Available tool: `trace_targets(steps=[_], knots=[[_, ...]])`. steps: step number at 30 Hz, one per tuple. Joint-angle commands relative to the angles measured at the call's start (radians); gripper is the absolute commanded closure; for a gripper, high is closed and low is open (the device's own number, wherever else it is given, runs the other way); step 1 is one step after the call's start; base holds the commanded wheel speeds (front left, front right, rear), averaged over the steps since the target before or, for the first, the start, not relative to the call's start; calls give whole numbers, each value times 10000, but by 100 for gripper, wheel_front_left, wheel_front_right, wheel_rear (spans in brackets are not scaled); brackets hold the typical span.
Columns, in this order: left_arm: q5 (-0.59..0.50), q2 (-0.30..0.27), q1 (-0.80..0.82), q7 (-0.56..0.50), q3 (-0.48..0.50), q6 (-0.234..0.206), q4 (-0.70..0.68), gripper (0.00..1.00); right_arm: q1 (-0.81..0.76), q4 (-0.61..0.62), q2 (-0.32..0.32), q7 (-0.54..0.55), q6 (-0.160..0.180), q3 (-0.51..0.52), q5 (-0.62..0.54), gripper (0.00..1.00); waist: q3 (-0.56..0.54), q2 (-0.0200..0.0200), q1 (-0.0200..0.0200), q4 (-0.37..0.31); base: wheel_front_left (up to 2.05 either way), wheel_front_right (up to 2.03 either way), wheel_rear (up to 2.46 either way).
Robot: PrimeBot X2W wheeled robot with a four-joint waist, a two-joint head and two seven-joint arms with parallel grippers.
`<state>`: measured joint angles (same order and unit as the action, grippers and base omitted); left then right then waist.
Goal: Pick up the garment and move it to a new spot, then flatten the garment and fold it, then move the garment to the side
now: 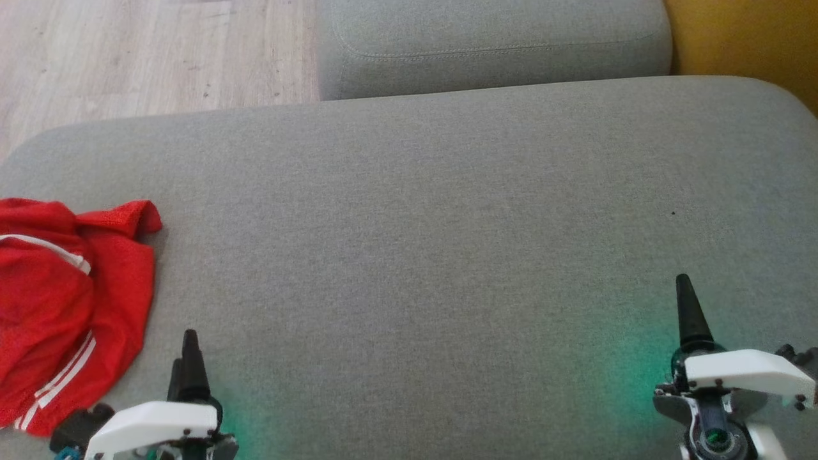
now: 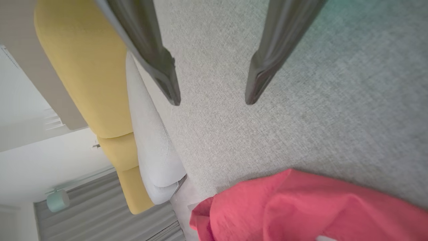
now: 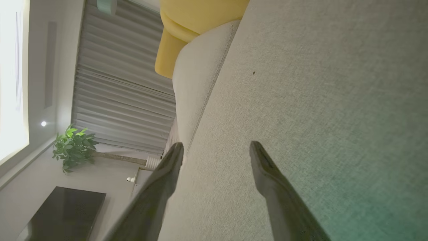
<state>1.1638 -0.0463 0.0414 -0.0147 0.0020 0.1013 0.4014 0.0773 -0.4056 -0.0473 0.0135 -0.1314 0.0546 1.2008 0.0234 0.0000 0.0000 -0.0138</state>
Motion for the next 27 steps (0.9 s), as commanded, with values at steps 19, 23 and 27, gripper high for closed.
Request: trace_targets(steps=[19,23,27], knots=[[-2599,-267,815,675,-346,-434,-35,0,850,-23,-201,-679,3,-491,-2592,0,58,0,0,-79,0,0,0],[-3086,-266,843,794,-416,-534,7,0,879,-87,-199,-797,3,-583,-3130,0,48,0,0,-87,0,0,0],[-3581,-273,866,913,-469,-653,55,0,948,-158,-206,-915,4,-649,-3681,0,41,0,0,-104,0,0,0]])
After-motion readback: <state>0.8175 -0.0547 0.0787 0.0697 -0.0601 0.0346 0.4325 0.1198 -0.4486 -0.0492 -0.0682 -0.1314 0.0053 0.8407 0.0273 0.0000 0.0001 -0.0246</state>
